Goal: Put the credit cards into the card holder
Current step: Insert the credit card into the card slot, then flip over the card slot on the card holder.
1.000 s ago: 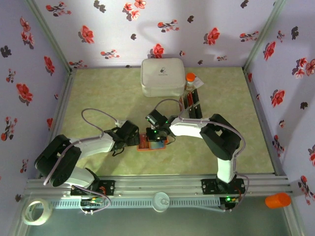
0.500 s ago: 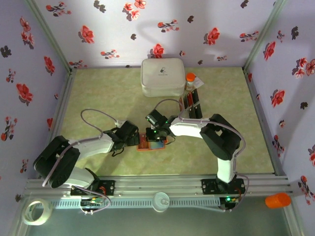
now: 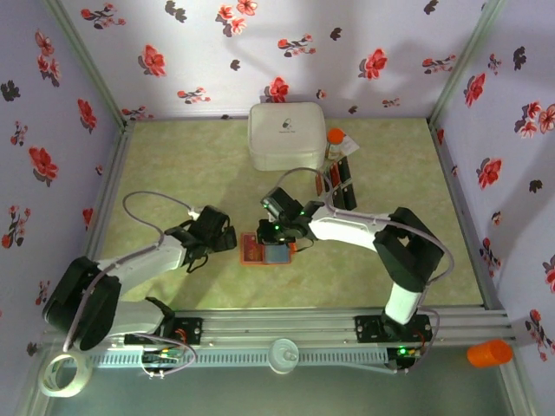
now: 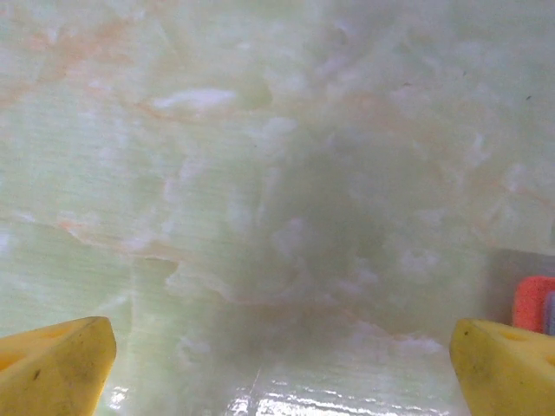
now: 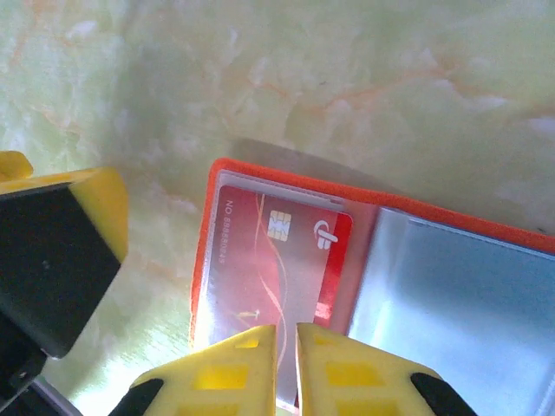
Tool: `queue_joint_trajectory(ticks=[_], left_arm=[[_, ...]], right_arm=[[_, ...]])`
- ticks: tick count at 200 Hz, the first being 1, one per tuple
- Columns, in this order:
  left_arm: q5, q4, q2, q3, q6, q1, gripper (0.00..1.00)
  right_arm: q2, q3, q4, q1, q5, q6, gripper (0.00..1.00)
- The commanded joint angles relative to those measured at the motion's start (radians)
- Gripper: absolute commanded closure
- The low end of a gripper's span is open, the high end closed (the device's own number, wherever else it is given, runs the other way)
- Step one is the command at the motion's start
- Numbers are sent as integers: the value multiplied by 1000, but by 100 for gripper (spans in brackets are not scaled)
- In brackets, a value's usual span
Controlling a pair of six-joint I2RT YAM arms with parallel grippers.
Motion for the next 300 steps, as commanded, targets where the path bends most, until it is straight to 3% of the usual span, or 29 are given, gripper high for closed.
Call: queue_joint_trajectory(ticks=[1,42,89,169,300], left_arm=[[-11,-69,-47,48,36,9,0],[64,-29,-121,54,6,-5,0],[73,42,-105,74,-70,-106,0],[56,130,112,144,-106,-250,0],[57,187,221,110,-81,-270,0]], right_arm=[[-62,-42,-42,-41,41,-31,84],[-133,-103,-37,-144,12,-68,82],[-129,-97,-63,-197,-37,-113,81],[-16,-61,-55,-196,-89,-122,86],[84,-30,-34,-157,-103,-104,91]])
